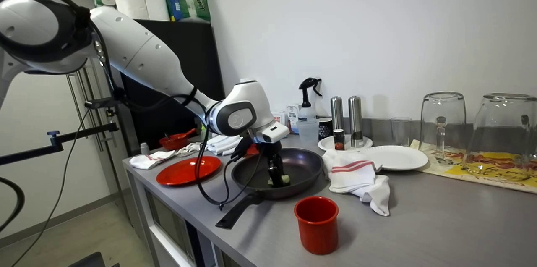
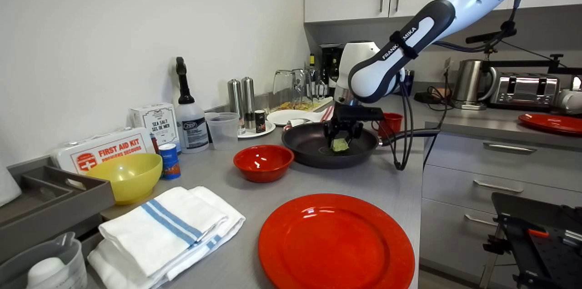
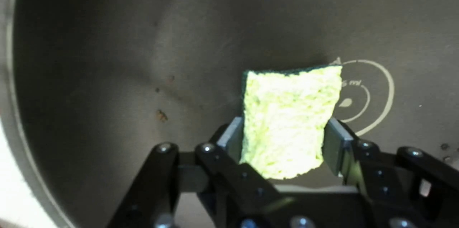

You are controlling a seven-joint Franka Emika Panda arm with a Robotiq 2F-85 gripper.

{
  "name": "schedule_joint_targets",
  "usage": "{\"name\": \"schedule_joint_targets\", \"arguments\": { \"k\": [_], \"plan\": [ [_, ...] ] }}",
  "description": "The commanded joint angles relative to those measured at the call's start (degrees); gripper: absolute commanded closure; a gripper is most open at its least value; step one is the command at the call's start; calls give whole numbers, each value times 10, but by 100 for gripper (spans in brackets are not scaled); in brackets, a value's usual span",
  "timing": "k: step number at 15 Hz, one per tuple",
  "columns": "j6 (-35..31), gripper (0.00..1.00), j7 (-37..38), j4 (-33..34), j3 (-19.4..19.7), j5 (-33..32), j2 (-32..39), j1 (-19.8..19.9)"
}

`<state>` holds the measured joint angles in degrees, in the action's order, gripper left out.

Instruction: Pick up the sponge and put it on the black pan, use the sponge to scrub the pan and place the sponge back on the countertop

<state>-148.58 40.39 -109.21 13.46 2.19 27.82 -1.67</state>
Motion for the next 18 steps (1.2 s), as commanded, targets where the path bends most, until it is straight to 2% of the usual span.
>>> {"name": "schedule_joint_targets", "arguments": {
  "k": [1,9,18],
  "plan": [
    [0,72,12,-9,14,-13,7,3],
    [-1,72,12,-8,13,-10,9,2],
    [1,72,-2,8,-25,-3,12,-11]
  ]
}}
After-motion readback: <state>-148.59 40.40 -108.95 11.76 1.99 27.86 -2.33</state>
